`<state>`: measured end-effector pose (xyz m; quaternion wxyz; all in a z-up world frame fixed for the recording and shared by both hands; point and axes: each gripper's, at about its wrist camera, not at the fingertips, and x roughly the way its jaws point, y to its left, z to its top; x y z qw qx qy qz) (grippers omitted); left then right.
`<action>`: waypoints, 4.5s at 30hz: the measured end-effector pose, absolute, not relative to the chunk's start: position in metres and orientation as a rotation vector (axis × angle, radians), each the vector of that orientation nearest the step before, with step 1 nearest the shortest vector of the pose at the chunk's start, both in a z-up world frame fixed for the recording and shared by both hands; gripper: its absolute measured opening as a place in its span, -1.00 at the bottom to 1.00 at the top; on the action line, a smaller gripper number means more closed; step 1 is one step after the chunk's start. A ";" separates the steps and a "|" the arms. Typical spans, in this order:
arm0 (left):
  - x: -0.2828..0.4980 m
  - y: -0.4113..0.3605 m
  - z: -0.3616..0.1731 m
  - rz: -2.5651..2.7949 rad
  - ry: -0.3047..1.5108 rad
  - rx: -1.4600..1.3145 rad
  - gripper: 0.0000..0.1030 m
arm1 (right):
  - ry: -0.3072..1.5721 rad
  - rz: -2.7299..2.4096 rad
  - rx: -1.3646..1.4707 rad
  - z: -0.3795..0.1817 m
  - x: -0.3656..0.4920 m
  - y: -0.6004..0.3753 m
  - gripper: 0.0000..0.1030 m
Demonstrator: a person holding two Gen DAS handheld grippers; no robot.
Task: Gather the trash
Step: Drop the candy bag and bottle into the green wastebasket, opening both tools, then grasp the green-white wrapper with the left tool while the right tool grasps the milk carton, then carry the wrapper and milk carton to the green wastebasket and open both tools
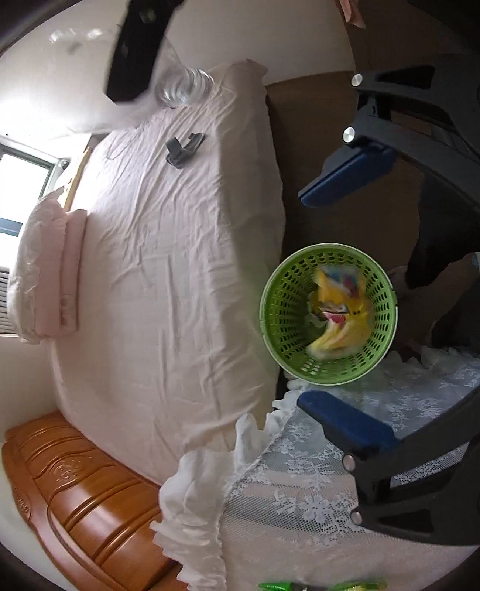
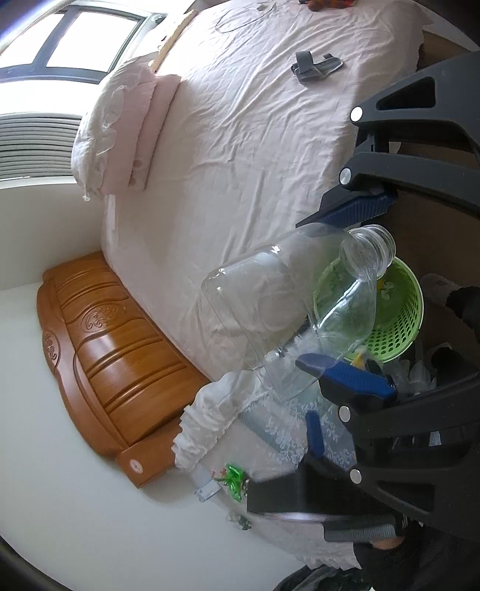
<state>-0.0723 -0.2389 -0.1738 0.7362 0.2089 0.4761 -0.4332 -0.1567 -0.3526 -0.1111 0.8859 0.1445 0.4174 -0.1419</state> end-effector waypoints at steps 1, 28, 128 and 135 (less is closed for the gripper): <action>-0.072 -0.237 -0.171 -0.939 1.040 0.454 0.85 | 0.871 -0.296 0.304 -0.113 -0.157 -0.355 0.29; -0.044 -0.145 -0.078 -0.745 0.901 0.207 0.85 | 1.120 -0.276 0.244 -0.196 -0.105 -0.312 0.93; 0.324 0.285 -0.178 -0.057 0.967 -0.001 -0.06 | 1.049 0.307 0.163 -0.133 0.299 0.019 -0.15; 0.242 0.247 -0.124 -0.048 0.901 -0.058 -0.06 | 1.017 0.294 0.183 -0.113 0.233 -0.005 -0.15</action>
